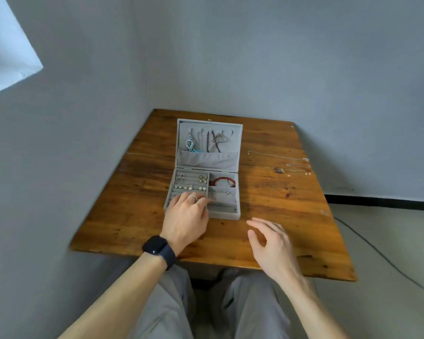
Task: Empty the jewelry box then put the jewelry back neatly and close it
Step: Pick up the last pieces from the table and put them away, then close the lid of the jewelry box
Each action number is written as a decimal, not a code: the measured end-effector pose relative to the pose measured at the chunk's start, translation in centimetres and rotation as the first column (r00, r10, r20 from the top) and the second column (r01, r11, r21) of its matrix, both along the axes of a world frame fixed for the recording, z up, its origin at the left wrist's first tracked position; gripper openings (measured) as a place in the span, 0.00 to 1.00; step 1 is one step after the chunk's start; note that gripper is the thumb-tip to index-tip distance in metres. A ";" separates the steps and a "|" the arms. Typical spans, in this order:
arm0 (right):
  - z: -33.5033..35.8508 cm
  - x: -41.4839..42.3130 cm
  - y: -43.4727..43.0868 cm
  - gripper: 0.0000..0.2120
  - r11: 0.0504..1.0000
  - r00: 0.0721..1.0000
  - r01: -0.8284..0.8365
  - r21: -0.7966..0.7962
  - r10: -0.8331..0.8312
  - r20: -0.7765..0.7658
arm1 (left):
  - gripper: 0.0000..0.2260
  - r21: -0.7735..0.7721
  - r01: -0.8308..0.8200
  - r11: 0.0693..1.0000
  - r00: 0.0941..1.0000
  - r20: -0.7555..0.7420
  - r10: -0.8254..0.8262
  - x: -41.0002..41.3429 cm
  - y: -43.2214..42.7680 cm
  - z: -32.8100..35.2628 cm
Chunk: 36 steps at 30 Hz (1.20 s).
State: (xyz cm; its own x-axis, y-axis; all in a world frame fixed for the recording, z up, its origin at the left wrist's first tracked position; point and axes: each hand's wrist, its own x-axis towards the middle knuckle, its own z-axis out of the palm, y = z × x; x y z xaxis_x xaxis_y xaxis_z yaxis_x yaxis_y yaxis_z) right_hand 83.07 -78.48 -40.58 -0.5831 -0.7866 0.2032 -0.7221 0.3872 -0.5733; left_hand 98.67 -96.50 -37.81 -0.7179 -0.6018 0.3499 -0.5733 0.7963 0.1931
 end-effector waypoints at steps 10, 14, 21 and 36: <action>-1.1 -0.4 -4.5 0.17 0.992 0.959 0.110 -0.057 -0.090 0.270 | 0.19 0.223 -0.099 0.970 0.971 -0.194 0.143 2.1 -5.4 -0.1; -1.2 -1.6 -7.5 0.17 0.986 0.946 0.147 -0.076 -0.118 0.301 | 0.26 0.457 -0.146 0.878 0.927 -0.246 0.282 0.5 -8.4 0.9; -2.2 -1.6 -9.0 0.17 0.978 0.986 0.159 -0.133 -0.150 0.075 | 0.33 0.693 -0.121 0.711 0.874 -0.266 0.408 -3.4 -14.7 3.5; -2.7 -1.7 -9.2 0.17 0.971 0.985 0.170 -0.170 -0.166 0.042 | 0.28 0.613 -0.013 0.790 0.899 -0.339 0.278 -4.8 -17.7 6.4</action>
